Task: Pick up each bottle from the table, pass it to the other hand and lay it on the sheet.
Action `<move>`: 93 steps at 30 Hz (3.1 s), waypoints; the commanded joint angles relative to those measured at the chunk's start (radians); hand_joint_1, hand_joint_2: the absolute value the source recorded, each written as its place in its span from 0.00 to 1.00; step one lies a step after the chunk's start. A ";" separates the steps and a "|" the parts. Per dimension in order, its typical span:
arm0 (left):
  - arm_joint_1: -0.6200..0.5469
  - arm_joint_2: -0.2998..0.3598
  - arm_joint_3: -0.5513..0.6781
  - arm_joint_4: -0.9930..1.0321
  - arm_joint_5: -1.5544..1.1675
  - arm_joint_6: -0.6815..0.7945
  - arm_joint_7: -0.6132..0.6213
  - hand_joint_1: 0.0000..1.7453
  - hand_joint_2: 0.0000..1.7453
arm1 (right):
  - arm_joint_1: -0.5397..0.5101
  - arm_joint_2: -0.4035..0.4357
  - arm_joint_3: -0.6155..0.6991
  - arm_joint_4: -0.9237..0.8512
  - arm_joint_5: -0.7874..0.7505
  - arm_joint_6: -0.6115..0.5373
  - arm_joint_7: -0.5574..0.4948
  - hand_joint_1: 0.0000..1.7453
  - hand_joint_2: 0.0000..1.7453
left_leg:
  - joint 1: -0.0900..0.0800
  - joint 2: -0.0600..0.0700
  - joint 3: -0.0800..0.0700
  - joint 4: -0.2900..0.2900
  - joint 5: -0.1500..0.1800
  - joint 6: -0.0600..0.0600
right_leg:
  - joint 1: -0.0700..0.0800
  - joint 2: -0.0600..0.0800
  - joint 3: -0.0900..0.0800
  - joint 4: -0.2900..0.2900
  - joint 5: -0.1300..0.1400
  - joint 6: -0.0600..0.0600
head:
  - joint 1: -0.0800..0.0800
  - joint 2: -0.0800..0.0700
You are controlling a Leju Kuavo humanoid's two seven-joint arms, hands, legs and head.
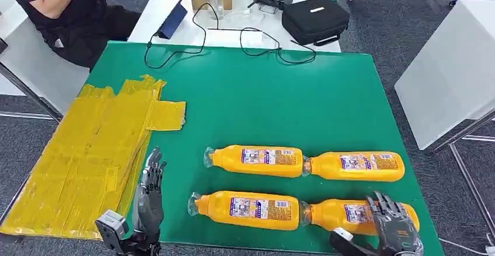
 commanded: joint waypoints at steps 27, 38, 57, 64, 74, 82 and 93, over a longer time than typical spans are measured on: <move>0.027 0.004 0.050 -0.023 0.013 0.009 0.010 0.00 0.00 | 0.005 -0.059 0.016 0.216 -0.022 0.188 0.041 1.00 1.00 | 0.002 -0.002 0.022 -0.001 -0.009 0.000 | 0.002 -0.003 0.014 -0.003 -0.011 -0.001 | 0.000 0.000; 0.023 -0.013 0.116 0.006 0.077 -0.080 -0.020 0.00 0.00 | 0.090 -0.041 -0.311 -0.183 -0.673 0.184 -0.317 1.00 1.00 | -0.001 -0.005 0.024 0.002 -0.013 -0.001 | -0.001 -0.005 0.015 0.002 -0.015 0.001 | 0.000 0.000; 0.062 -0.054 0.216 -0.026 0.074 -0.111 -0.022 0.00 1.00 | 0.025 0.203 -0.702 -0.415 -0.835 0.356 -0.476 1.00 1.00 | -0.002 0.000 0.018 0.000 -0.011 0.002 | -0.002 0.000 0.018 -0.002 -0.010 0.002 | 0.000 0.000; 0.052 -0.033 0.147 -0.010 0.082 -0.162 -0.022 0.00 1.00 | 0.041 0.079 -0.174 -0.194 -0.828 0.067 -0.377 1.00 1.00 | 0.000 0.004 0.018 -0.001 -0.011 0.002 | -0.001 0.004 0.018 -0.004 -0.008 0.003 | 0.000 0.000; -0.071 0.021 -0.031 0.090 0.356 -0.200 0.034 0.00 1.00 | -0.622 0.213 0.491 0.723 -0.991 -0.235 -0.279 1.00 1.00 | 0.001 0.018 0.019 -0.003 -0.006 -0.001 | 0.000 0.017 0.017 -0.005 0.000 -0.002 | 0.000 0.000; -0.135 0.012 -0.071 0.115 0.403 -0.247 0.072 0.00 1.00 | -0.591 0.274 0.543 0.609 -0.969 -0.257 -0.171 1.00 1.00 | 0.002 0.006 0.008 -0.001 0.003 -0.005 | 0.002 0.005 0.005 0.001 0.003 -0.005 | 0.000 0.000; -0.124 0.018 -0.090 0.090 0.421 -0.249 0.109 0.00 1.00 | -0.557 0.292 0.583 0.560 -0.930 -0.237 -0.132 1.00 1.00 | 0.001 0.004 0.001 -0.001 0.003 -0.004 | 0.001 0.005 0.000 0.002 0.003 -0.004 | 0.000 0.000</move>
